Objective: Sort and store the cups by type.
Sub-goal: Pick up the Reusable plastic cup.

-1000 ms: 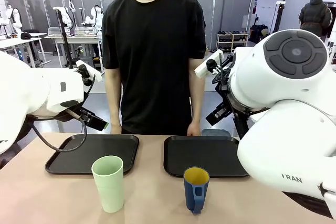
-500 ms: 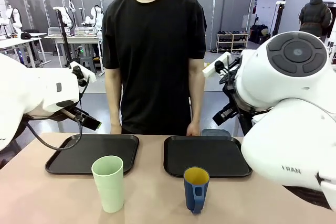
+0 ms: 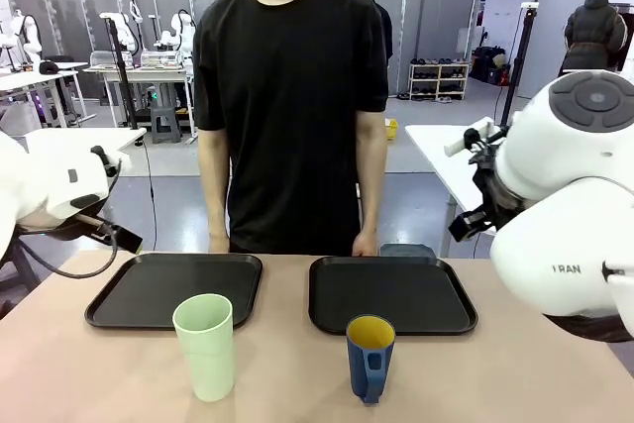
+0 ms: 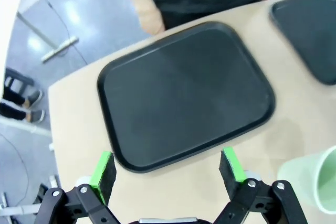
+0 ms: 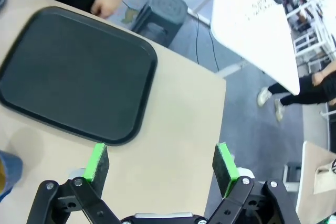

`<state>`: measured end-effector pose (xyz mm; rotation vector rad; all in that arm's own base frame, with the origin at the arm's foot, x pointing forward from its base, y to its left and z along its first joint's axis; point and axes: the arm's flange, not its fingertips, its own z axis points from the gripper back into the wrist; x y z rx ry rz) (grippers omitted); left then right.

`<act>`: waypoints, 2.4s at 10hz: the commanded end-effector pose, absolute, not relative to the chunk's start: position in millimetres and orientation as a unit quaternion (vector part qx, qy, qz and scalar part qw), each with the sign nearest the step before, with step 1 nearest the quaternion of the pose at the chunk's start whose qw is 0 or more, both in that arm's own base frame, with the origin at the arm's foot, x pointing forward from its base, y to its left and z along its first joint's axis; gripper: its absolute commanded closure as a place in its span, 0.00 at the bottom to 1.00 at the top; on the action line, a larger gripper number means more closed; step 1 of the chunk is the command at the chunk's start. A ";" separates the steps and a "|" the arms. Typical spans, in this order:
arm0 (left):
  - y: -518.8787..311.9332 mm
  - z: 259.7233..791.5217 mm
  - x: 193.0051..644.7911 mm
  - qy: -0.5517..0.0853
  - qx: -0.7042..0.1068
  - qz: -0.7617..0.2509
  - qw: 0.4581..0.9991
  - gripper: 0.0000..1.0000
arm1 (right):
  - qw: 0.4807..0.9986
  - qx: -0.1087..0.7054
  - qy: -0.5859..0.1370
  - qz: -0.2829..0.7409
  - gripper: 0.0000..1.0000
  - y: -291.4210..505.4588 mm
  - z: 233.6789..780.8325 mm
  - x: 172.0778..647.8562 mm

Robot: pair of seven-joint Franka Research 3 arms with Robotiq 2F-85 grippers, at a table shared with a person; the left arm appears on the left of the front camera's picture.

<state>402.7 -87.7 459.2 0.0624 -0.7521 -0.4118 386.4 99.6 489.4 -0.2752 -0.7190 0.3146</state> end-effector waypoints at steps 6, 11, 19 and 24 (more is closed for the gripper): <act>-24.1 415.9 433.6 -0.322 0.008 -0.129 0.938 0.00 | 0.957 -0.091 -0.269 0.063 0.00 43.3 440.1 444.6; -20.4 414.6 437.9 -0.321 0.009 -0.122 0.939 0.00 | 0.958 -0.097 -0.264 0.045 0.00 37.9 436.8 448.5; -22.8 414.7 431.6 -0.317 0.015 -0.124 0.940 0.00 | 0.956 -0.097 -0.267 0.069 0.00 30.9 435.8 445.3; -22.8 414.7 431.6 -0.317 0.015 -0.124 0.940 0.00 | 0.956 -0.097 -0.267 0.069 0.00 30.9 435.8 445.3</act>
